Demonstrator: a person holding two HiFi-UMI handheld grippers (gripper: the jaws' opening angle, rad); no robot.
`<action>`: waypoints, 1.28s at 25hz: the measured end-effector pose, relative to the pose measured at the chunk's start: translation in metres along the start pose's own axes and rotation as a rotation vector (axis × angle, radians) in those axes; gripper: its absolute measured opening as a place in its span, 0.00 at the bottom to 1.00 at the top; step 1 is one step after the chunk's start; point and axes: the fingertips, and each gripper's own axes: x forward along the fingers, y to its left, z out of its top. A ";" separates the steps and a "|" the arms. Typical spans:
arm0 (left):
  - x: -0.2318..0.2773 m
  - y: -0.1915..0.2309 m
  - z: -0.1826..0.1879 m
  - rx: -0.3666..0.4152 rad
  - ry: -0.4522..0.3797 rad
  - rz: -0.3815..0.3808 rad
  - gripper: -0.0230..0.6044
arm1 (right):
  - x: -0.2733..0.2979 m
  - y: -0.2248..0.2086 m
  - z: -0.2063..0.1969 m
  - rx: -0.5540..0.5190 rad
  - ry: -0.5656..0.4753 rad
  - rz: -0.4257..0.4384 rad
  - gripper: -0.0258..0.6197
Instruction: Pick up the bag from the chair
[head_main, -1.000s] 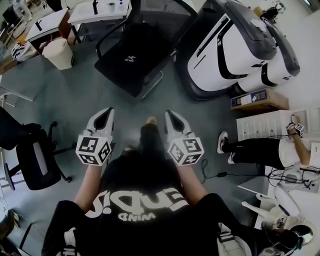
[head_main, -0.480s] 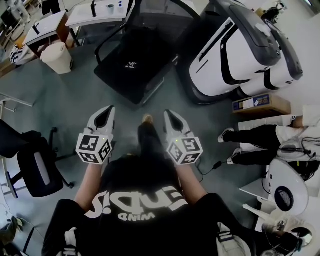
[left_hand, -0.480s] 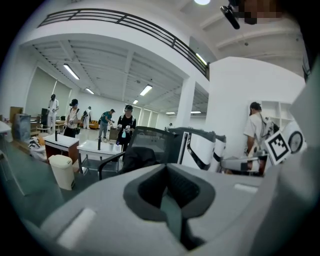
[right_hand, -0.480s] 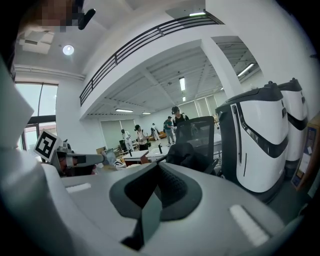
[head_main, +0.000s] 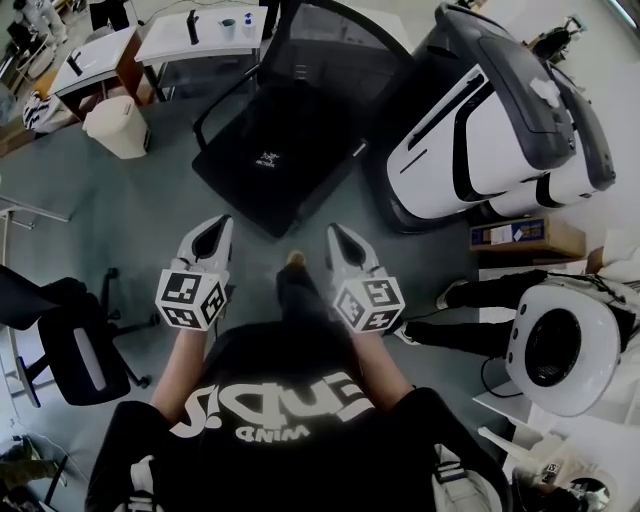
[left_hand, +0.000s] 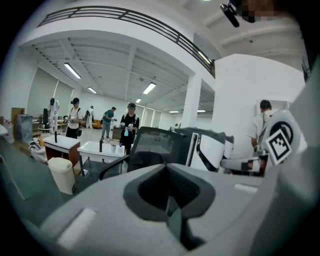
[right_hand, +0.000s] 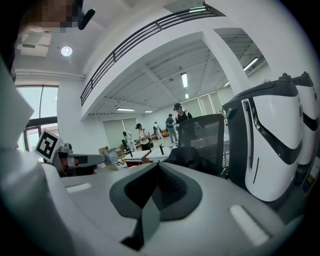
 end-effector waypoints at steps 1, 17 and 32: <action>0.009 0.004 0.006 -0.002 -0.002 0.006 0.04 | 0.009 -0.005 0.006 0.000 0.004 0.005 0.04; 0.186 0.049 0.085 -0.019 -0.027 0.070 0.04 | 0.149 -0.122 0.104 -0.042 0.017 0.046 0.04; 0.274 0.097 0.103 0.018 0.036 -0.036 0.04 | 0.211 -0.174 0.119 0.078 -0.027 -0.096 0.05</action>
